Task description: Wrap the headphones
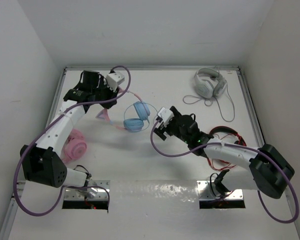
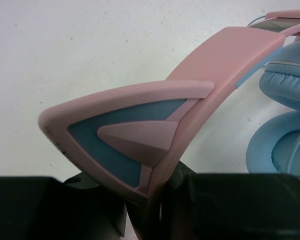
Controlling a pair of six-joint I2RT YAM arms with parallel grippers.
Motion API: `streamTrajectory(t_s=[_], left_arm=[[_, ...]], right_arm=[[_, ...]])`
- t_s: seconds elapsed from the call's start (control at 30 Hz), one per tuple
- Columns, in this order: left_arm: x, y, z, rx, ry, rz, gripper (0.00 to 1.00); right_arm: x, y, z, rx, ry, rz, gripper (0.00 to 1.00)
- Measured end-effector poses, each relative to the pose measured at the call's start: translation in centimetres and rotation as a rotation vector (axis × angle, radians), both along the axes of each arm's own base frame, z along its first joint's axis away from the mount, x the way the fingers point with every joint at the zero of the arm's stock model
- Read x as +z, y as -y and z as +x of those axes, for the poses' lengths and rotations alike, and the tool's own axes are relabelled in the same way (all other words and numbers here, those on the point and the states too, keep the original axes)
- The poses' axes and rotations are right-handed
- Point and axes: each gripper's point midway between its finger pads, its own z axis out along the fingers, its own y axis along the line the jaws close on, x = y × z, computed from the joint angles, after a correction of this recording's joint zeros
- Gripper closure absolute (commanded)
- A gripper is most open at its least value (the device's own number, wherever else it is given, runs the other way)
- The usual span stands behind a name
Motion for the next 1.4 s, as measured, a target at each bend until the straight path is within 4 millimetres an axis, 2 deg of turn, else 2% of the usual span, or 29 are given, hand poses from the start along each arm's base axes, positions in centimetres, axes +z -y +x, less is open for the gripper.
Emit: streamTrajectory(t_s=[0.13,0.2,0.23,0.27,0.3,0.4,0.5,0.57,0.6,0.63,0.67,0.7,0.8,0.87,0.9,0.97,1.0,1.07,1.2,1.3,1.4], left_arm=[[-0.1,0.2,-0.8,-0.019,-0.02,-0.005,1.0],[0.0,0.3,-1.2,-0.034,-0.026,-0.009,1.0],[0.1,0.4,-1.4,-0.041,-0.029,-0.012,1.0],[0.1,0.5,-1.6,-0.049,-0.031,-0.017,1.0],[0.1,0.6,-1.7,-0.056,-0.034,-0.021,1.0],[0.0,0.9,-2.2,-0.076,-0.051,-0.031,1.0],[-0.3,1.0,-2.7,-0.095,-0.068,-0.029,1.0],[-0.4,0.8,-2.8,-0.102,-0.07,-0.018,1.0],[-0.4,0.8,-2.8,-0.103,-0.068,-0.012,1.0],[-0.5,0.7,-2.8,-0.106,-0.065,-0.005,1.0],[-0.5,0.7,-2.8,-0.109,-0.062,0.0,1.0],[-0.5,0.8,-2.8,-0.114,-0.06,0.006,1.0],[-0.9,1.2,-3.1,-0.135,-0.064,0.01,1.0],[-1.0,1.8,-3.5,-0.161,-0.072,0.003,1.0],[-1.0,2.1,-3.7,-0.178,-0.074,-0.005,1.0],[-0.9,2.8,-4.2,-0.215,-0.083,-0.027,1.0],[-0.9,3.0,-4.5,-0.229,-0.091,-0.036,1.0],[-0.8,3.4,-5.2,-0.26,-0.108,-0.056,1.0],[0.1,4.3,-6.2,-0.317,-0.119,-0.104,1.0],[1.2,5.1,-6.6,-0.35,-0.108,-0.145,1.0],[2.1,5.5,-6.7,-0.366,-0.093,-0.171,1.0]], right_arm=[[2.0,0.3,1.6,-0.064,0.067,0.032,0.13],[3.1,0.4,2.4,-0.093,0.099,0.046,0.2],[3.6,0.4,2.9,-0.104,0.112,0.053,0.27],[3.7,0.3,3.3,-0.11,0.12,0.056,0.36],[3.8,0.3,3.7,-0.115,0.124,0.056,0.6],[3.1,0.3,4.5,-0.129,0.121,0.043,1.0],[2.7,1.1,5.1,-0.162,0.109,0.041,1.0],[3.8,1.5,5.7,-0.181,0.126,0.053,1.0],[4.8,1.5,6.1,-0.187,0.14,0.066,1.0],[7.2,1.3,6.8,-0.192,0.173,0.095,1.0],[8.3,1.1,7.0,-0.192,0.19,0.111,1.0],[10.3,0.6,7.5,-0.185,0.216,0.136,1.0],[18.5,-1.1,9.0,-0.167,0.33,0.246,1.0],[23.0,-2.0,10.0,-0.161,0.392,0.309,1.0],[24.7,-2.5,10.7,-0.157,0.415,0.336,1.0],[26.3,-3.2,12.4,-0.161,0.419,0.37,1.0],[26.4,-3.4,13.5,-0.167,0.411,0.38,1.0],[25.0,-3.4,16.0,-0.194,0.363,0.379,1.0],[19.5,-3.5,20.0,-0.24,0.228,0.331,1.0],[15.4,-4.1,20.7,-0.241,0.129,0.296,1.0],[13.3,-4.8,20.6,-0.23,0.063,0.294,1.0]])
